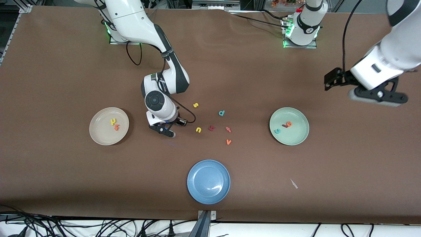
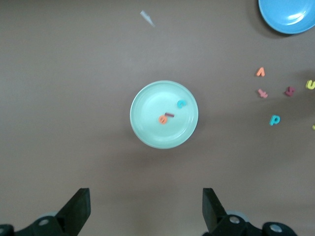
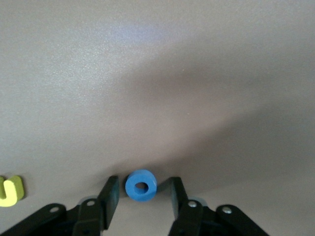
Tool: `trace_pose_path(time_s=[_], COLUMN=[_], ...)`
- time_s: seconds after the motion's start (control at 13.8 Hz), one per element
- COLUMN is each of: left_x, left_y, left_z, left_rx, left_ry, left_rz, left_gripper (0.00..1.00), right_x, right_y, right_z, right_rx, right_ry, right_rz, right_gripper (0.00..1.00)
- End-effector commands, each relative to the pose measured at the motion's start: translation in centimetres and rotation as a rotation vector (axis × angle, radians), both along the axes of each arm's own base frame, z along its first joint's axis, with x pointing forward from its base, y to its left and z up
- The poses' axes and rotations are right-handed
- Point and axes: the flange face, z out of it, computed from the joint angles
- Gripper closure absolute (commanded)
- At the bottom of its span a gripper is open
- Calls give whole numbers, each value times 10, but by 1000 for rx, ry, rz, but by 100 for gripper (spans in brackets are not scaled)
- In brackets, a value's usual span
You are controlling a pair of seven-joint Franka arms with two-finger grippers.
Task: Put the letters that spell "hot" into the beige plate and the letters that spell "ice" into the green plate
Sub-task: 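Raise the left gripper toward rest while the right gripper grasps the blue o, then carry the blue o to the beige plate and release it with the right gripper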
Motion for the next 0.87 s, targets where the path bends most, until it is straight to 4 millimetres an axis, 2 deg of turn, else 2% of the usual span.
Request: trace_pose_path(time_s=[0.0,0.15,0.36,0.51,0.65,0.8], left_x=[-46,-40,-26,-5,-4,2], left_y=[-3,-4,1,5,4,-2], left_z=[-3,-9,-5,0,-2,-10], left_rx=[-4,8,6,25,39,46], left_ry=[-18,-9,-1,-13,11,16], left_rz=[-14,-1,9,13,34,129], left_gripper=[0,0,0,0,0,0], right_x=[-8,-11,-11,-11,-11,-11], right_y=[1,6,6,6,6,6], right_z=[-3,-4,-5,-5,-4,-5], right_rx=[20,27,30,30,31,30], right_ry=[24,30,30,30,29,29], right_rz=[7,8,6,6,4,4], right_gripper=[57,58,62,66,71,75])
